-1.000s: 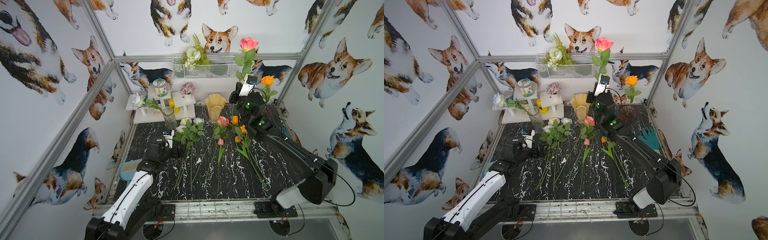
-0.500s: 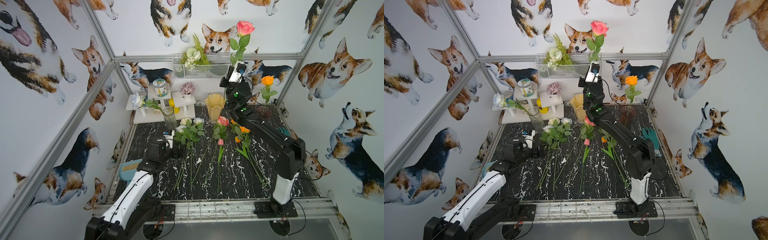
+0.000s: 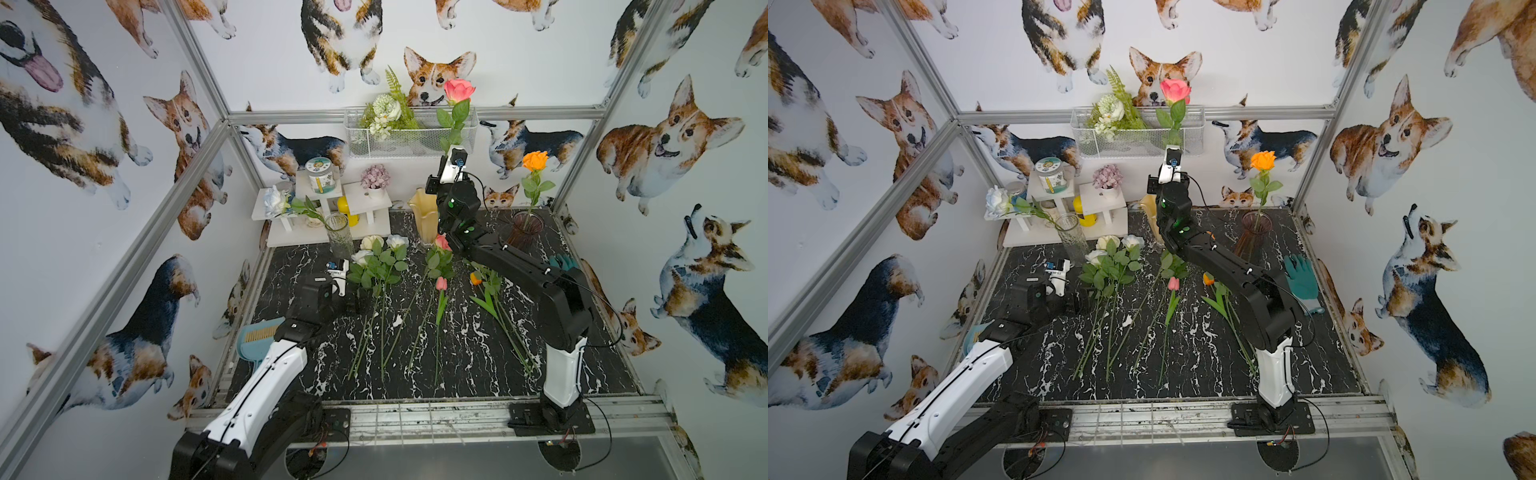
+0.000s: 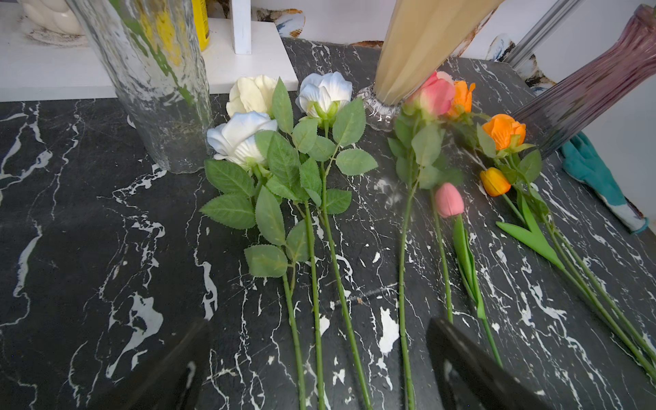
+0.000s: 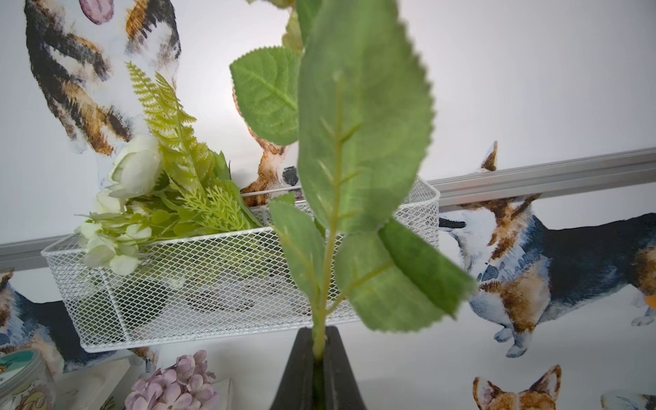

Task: Arrange the flowers in different vases according to their variety
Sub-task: Insert the flower into the vase.

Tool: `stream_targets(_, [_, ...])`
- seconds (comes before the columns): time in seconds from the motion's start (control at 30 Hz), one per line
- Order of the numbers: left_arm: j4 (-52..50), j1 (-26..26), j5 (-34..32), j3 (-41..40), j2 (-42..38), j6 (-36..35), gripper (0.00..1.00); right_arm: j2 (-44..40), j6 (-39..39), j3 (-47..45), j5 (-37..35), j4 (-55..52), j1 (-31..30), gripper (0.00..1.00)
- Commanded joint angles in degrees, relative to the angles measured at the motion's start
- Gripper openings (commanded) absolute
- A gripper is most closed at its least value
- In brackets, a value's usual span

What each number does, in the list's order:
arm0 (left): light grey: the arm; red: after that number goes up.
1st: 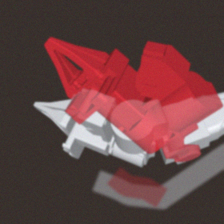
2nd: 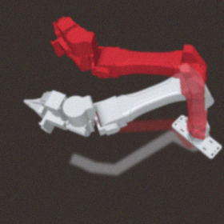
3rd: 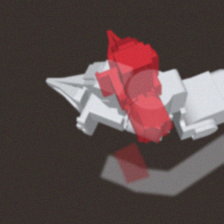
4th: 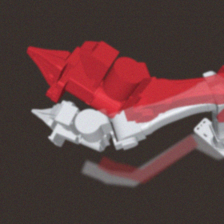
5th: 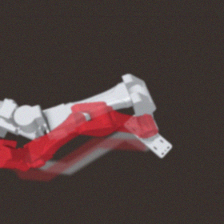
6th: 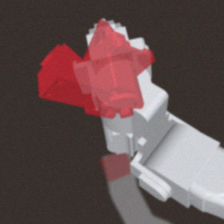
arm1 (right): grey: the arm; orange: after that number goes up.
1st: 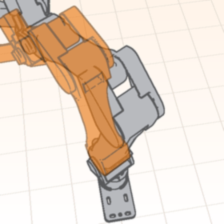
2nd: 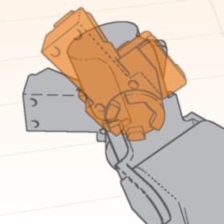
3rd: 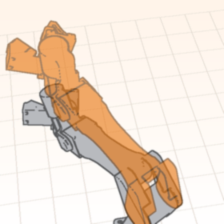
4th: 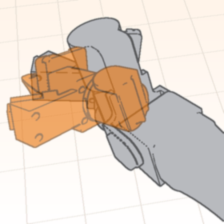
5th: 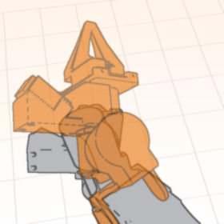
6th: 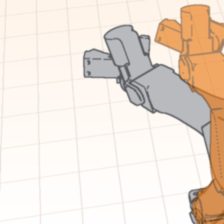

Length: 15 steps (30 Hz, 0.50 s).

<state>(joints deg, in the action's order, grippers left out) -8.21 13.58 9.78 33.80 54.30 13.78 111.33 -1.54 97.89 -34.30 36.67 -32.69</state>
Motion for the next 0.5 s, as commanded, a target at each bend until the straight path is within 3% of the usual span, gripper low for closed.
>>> stream_targets(0.0, [-0.1, 0.0, 0.0, 0.7, 0.1, -0.3, 1.0, -0.7, 0.3, -0.1, 0.5, -0.1, 0.0, 0.33])
stream_targets(0.1, [-0.1, 0.0, 0.0, 0.7, 0.0, -0.2, 1.0, -1.4, 0.1, -0.1, 0.9, -1.9, -0.1, 0.6])
stream_targets(0.17, [-0.2, 0.0, -0.1, 0.7, 0.1, -0.1, 1.0, -1.7, 0.0, -0.1, 1.0, -2.9, -0.1, 0.69])
stream_targets(0.47, [-1.1, 0.1, -0.7, 0.6, 0.2, 0.0, 1.0, -5.5, 0.7, -2.1, 2.0, -6.7, -0.1, 0.85])
